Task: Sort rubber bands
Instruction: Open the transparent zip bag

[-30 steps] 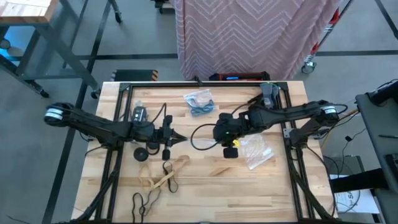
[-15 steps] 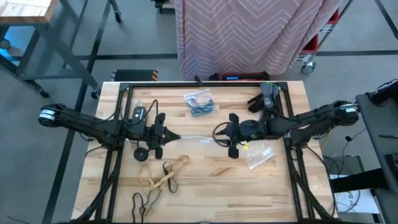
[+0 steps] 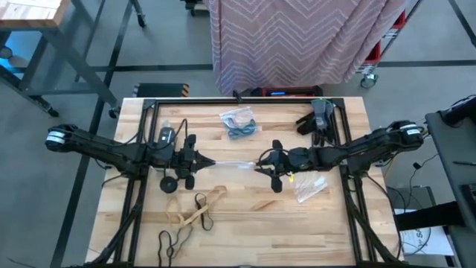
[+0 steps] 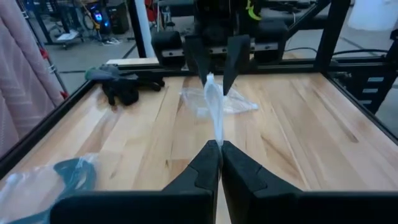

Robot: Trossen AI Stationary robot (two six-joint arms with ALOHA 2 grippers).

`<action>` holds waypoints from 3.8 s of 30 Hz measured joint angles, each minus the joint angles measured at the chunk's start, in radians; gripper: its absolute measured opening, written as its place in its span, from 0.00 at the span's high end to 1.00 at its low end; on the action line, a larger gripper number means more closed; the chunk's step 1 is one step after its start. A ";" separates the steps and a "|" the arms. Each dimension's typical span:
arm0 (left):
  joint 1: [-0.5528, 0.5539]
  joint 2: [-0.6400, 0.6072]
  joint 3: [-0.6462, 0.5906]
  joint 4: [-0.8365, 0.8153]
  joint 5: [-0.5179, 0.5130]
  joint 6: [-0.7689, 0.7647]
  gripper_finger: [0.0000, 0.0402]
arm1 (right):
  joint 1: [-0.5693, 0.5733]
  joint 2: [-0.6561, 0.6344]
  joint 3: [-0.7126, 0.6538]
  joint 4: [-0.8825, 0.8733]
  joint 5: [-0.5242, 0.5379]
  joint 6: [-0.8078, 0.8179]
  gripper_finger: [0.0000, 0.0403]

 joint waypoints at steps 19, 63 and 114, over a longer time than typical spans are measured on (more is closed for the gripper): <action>0.000 0.000 0.000 -0.001 0.001 0.000 1.00 | 0.000 -0.002 0.001 0.048 0.002 -0.012 0.91; -0.003 0.051 0.026 -0.133 -0.120 -0.045 1.00 | -0.048 0.316 0.581 -0.532 0.048 -0.221 1.00; -0.006 0.126 0.161 -0.373 -0.230 -0.113 0.60 | -0.083 0.383 0.651 -0.540 0.047 -0.194 1.00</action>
